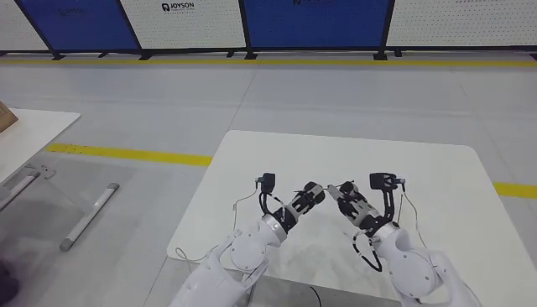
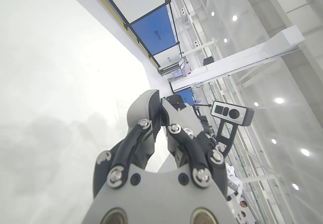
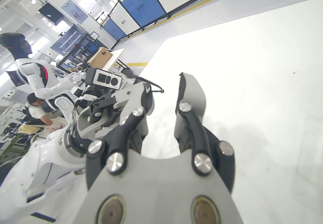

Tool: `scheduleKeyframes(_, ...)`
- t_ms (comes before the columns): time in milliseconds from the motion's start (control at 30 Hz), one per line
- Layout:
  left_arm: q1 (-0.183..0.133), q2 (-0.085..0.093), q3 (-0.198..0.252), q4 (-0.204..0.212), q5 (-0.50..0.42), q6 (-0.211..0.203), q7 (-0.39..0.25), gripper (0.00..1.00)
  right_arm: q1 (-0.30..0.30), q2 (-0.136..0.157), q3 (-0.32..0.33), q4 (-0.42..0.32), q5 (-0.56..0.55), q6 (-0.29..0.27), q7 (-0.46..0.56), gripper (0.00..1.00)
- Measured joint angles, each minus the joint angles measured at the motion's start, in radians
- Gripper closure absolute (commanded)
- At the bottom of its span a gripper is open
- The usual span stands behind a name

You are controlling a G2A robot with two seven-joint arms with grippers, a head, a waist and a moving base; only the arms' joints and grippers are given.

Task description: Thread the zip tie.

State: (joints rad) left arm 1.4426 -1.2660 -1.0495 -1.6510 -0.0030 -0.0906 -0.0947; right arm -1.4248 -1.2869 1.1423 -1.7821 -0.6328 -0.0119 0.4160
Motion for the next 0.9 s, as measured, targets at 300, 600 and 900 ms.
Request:
scheduleKeyframes(300, 0.003, 0.0, -0.004, 0.003, -0.004, -0.001, 0.004, 1.0, -0.011, 0.0, -0.006, -0.003, -0.019, 0.007, -0.034, 1.0)
scheduleKeyframes(600, 0.015, 0.002, -0.007, -0.009, 0.002, -0.014, -0.002, 1.0, -0.015, 0.001, -0.006, -0.006, -0.025, 0.003, -0.042, 1.0)
scheduleKeyframes(900, 0.016, 0.003, -0.003, -0.014, 0.009, -0.028, -0.011, 1.0, -0.015, 0.003, -0.004, -0.006, -0.026, -0.007, -0.033, 1.0)
